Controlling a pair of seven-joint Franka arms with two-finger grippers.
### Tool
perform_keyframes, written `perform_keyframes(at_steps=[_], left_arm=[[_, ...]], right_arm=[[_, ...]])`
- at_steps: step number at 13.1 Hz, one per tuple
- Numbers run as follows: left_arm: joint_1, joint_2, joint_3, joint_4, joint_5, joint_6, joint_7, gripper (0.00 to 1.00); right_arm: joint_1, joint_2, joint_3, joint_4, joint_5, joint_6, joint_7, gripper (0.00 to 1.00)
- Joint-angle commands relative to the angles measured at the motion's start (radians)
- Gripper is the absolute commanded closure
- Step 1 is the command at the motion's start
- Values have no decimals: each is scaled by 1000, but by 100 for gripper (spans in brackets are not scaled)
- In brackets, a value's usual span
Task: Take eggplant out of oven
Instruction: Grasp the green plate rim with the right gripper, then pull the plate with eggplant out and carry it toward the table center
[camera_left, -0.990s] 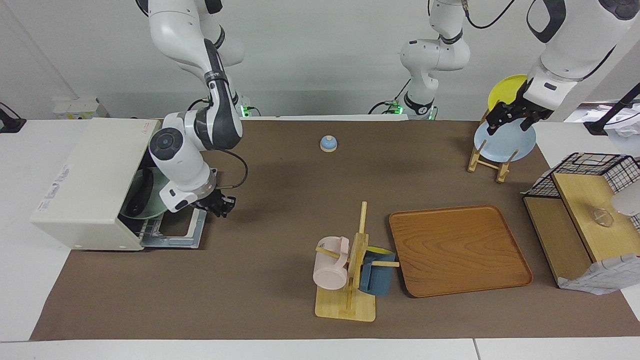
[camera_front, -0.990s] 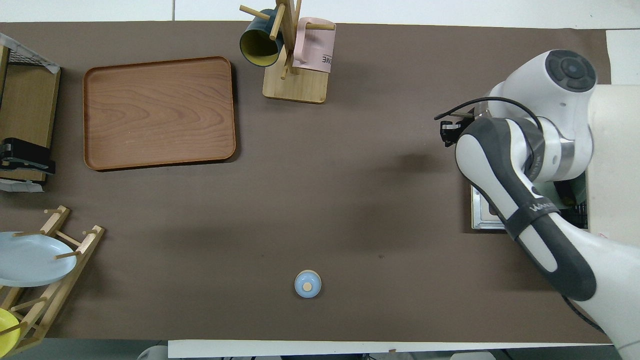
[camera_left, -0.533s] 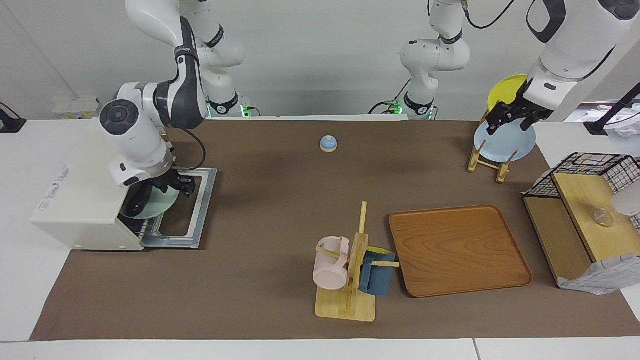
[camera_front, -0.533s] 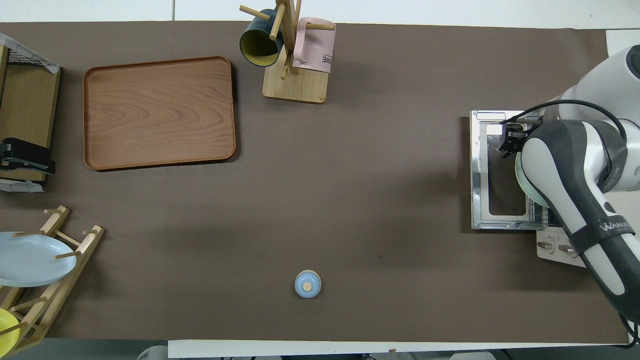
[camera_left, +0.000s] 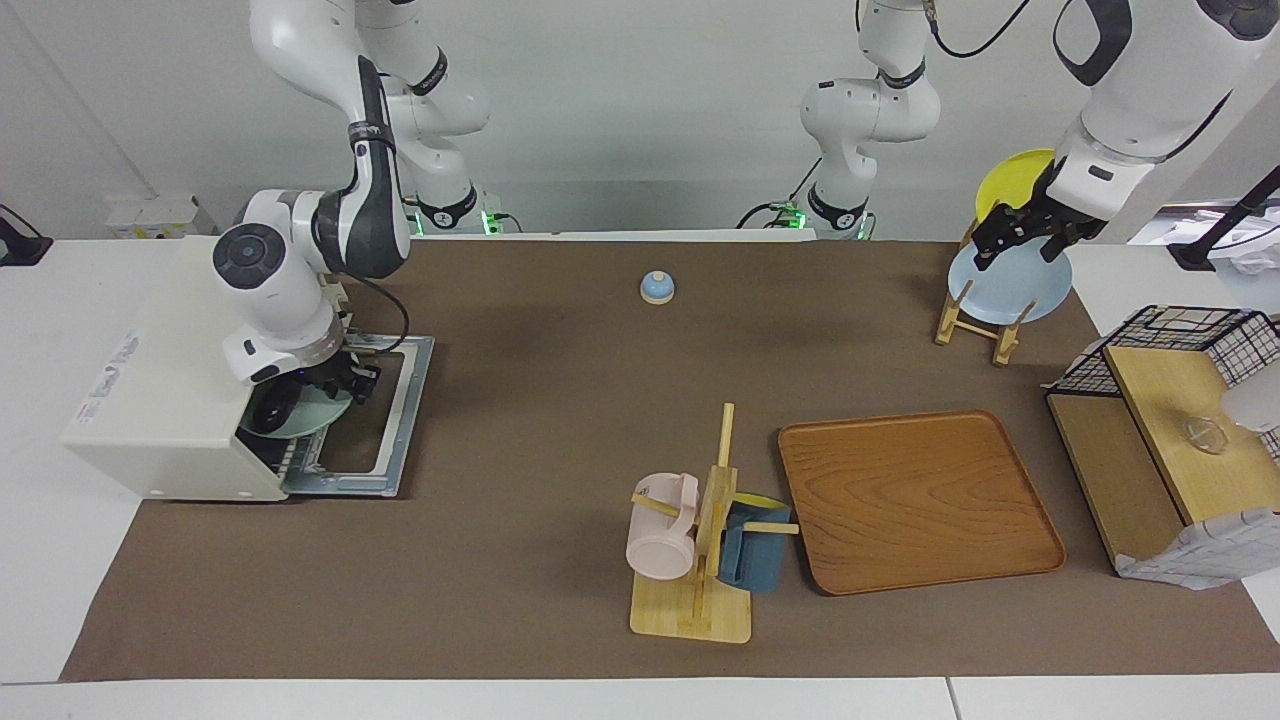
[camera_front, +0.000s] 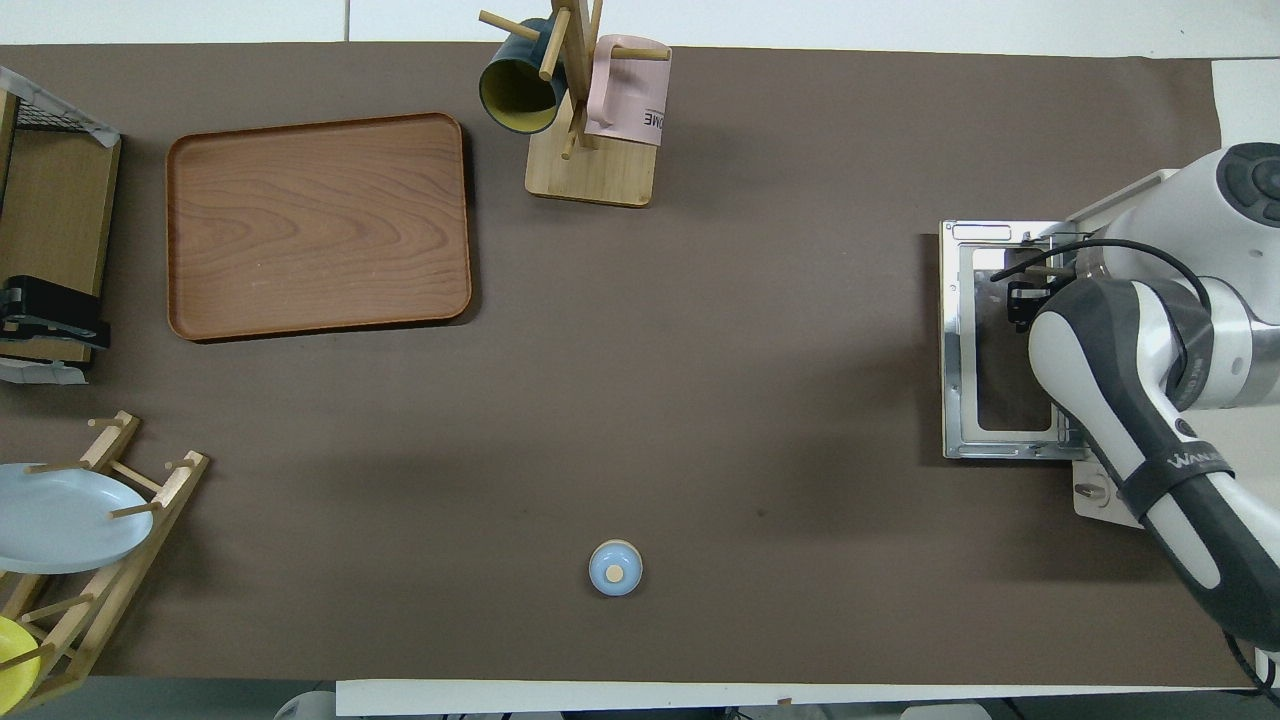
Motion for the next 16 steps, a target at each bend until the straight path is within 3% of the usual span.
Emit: perform_keyframes(at_steps=[1, 3, 5, 8, 12, 16], left_arm=[[5, 7, -3, 21, 5, -21, 5, 0], [3, 7, -4, 21, 5, -21, 7, 0], [3, 5, -4, 20, 5, -32, 7, 0], [3, -1, -4, 3, 5, -34, 5, 0], [0, -2, -4, 1, 5, -34, 2, 0], [-4, -1, -4, 1, 5, -23, 2, 0]], right_arm=[[31, -20, 10, -13, -71, -5, -24, 100], [121, 7, 12, 80, -91, -98, -10, 100], [250, 67, 18, 233, -67, -228, 146, 100], [451, 262, 16, 529, 75, -377, 454, 100], [634, 472, 64, 721, 185, -269, 772, 100], [681, 601, 110, 757, 203, -54, 955, 95]])
